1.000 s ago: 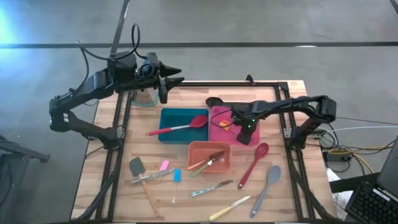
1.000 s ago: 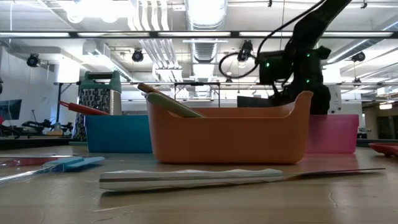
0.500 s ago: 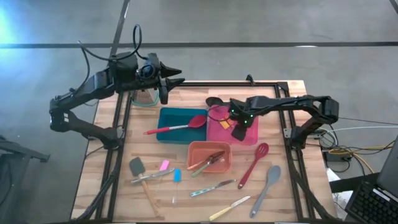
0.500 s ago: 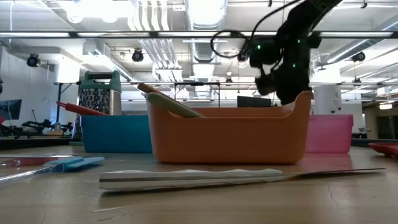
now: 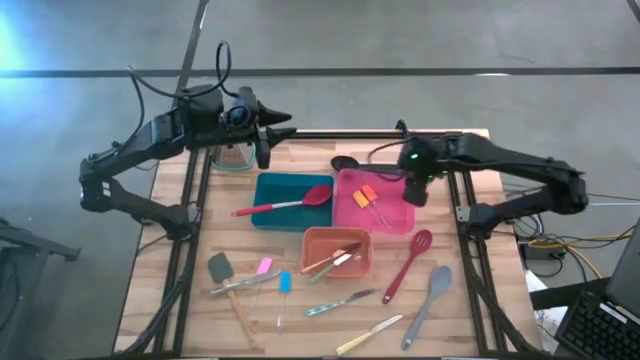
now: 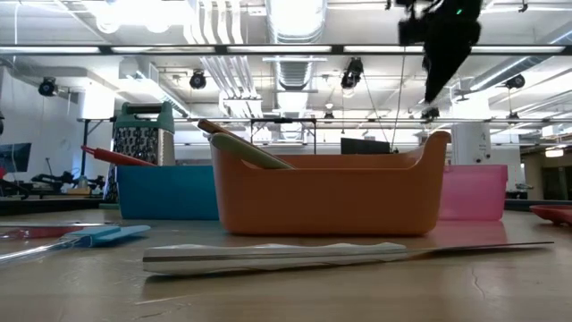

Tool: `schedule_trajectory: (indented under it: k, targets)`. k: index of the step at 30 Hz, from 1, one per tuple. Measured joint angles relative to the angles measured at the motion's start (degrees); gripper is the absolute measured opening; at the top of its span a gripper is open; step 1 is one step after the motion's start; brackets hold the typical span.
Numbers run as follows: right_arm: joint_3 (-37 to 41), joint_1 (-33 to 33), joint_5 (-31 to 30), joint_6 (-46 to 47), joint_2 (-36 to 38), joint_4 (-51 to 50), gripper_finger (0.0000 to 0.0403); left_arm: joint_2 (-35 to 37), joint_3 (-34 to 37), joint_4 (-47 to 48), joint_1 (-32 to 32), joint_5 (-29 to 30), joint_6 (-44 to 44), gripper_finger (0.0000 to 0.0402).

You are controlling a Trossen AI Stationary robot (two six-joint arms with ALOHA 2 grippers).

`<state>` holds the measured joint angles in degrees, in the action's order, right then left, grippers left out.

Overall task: Pick & Place Kitchen Items
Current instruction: Put the black serving spoon into the blue bin

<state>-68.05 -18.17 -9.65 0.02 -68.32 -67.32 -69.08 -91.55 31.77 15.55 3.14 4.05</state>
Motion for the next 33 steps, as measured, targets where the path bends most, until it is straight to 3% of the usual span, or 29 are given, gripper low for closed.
schedule_trajectory:
  k: [5, 11, 14, 21, 33]
  targets:
    - [-2.6, 0.0, -6.6, -13.5, 7.2, 2.5, 0.0166, -0.1, 0.0, 0.6, 0.1, 1.5, -0.9, 0.0179]
    - [-4.7, -0.8, -11.3, -0.8, 11.8, 1.4, 0.0148, -0.1, 0.0, 0.3, 0.1, 3.9, -0.4, 0.0179]
    - [-4.7, -2.8, -9.8, 3.6, 12.8, -1.4, 0.0140, -0.1, 0.0, 0.2, 0.1, 4.4, 1.1, 0.0179]
    - [-1.7, -10.2, -0.8, 2.2, 11.6, -2.7, 0.0132, -0.1, 0.0, -0.2, 0.1, 4.5, 2.5, 0.0179]
    - [2.3, -19.7, -0.3, -2.7, 2.3, -0.7, 0.0139, -0.1, 0.0, 0.2, 0.2, 4.5, -2.8, 0.0179]
